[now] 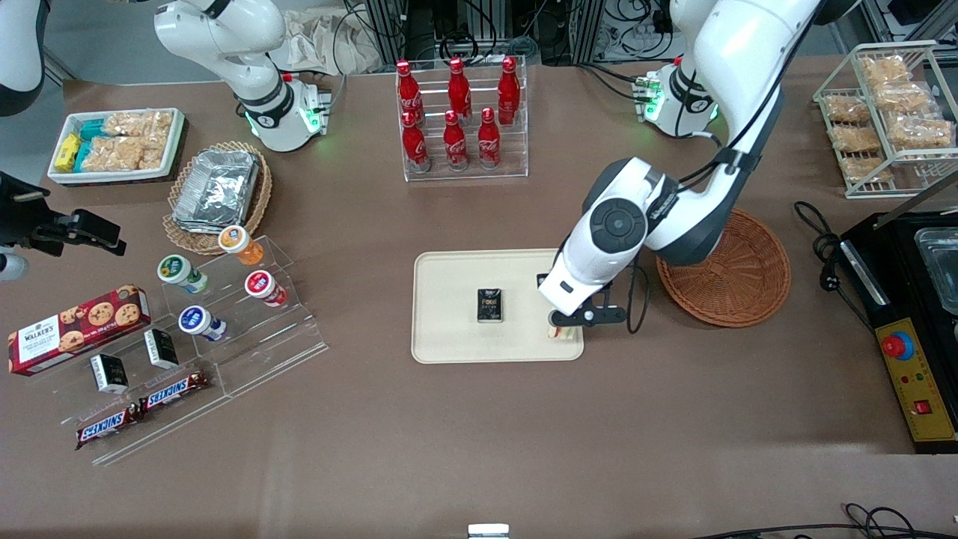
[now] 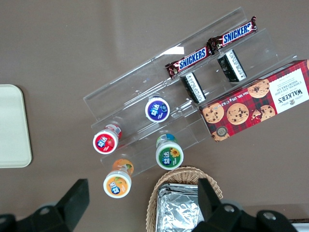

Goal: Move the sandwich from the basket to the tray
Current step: 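Carry the sandwich over the white tray beside the black packet, then lower the sandwich onto the tray and open the left gripper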

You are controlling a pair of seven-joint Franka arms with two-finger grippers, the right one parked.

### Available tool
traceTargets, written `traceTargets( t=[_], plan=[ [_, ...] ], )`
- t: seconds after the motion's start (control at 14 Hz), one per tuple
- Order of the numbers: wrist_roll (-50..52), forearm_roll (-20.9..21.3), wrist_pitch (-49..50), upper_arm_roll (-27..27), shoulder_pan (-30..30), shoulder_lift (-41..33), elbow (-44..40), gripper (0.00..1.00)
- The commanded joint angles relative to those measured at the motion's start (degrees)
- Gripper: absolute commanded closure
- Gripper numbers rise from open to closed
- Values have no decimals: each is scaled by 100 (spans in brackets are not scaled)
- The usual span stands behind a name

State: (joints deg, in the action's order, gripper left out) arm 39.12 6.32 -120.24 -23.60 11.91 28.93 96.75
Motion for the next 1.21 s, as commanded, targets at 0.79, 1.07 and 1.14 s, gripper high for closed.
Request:
traceTargets(
  t=[0.79, 1.07, 1.14],
  plan=[
    [122, 528, -535, 48, 241, 921, 2, 100],
    [148, 685, -535, 48, 241, 930, -7, 0],
    [227, 712, -535, 48, 241, 930, -7, 0]
  ],
)
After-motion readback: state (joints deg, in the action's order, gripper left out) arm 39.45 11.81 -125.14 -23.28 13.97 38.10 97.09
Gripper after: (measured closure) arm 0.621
